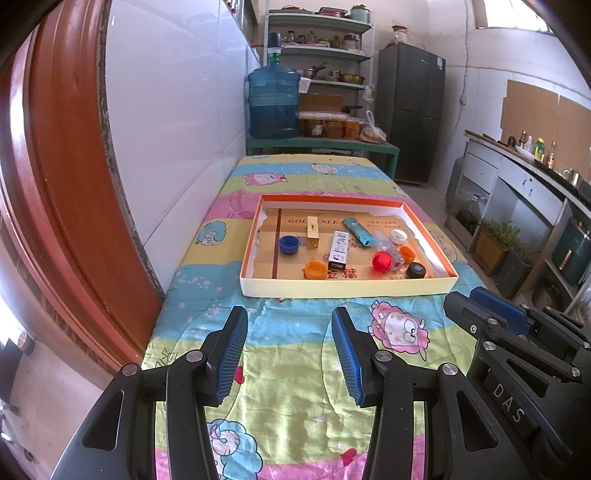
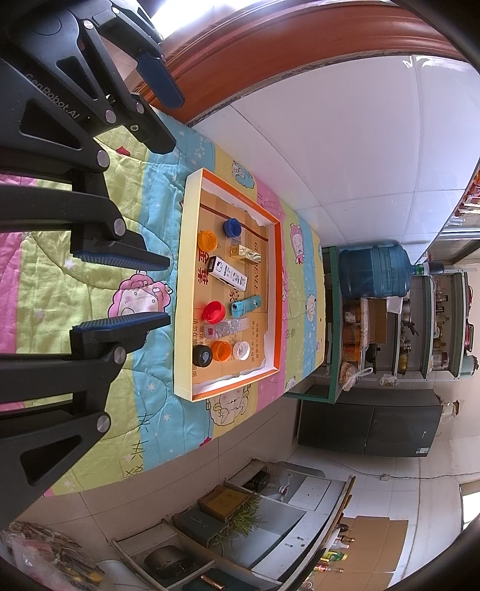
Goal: Organize rigid objects
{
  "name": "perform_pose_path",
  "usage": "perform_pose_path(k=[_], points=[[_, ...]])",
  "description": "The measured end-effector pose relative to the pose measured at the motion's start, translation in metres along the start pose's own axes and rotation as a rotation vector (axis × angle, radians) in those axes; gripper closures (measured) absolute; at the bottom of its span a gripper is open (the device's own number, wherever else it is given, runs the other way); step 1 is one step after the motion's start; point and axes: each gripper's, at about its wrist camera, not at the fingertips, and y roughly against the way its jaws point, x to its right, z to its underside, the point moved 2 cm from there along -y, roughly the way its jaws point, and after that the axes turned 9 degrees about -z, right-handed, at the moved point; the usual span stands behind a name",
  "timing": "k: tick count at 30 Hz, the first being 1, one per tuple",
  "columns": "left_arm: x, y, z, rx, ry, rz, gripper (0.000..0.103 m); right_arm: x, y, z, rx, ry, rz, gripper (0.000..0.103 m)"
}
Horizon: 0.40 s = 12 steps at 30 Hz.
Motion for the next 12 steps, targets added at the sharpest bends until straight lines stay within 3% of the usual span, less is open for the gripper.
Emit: perform_pose_path(k=[12], points=[[0.0005, -0.0003, 0.0019, 0.005, 0.003, -0.003, 0.054, 0.0006, -0.0020, 0.0007, -0.002, -0.002, 0.000, 0.080]])
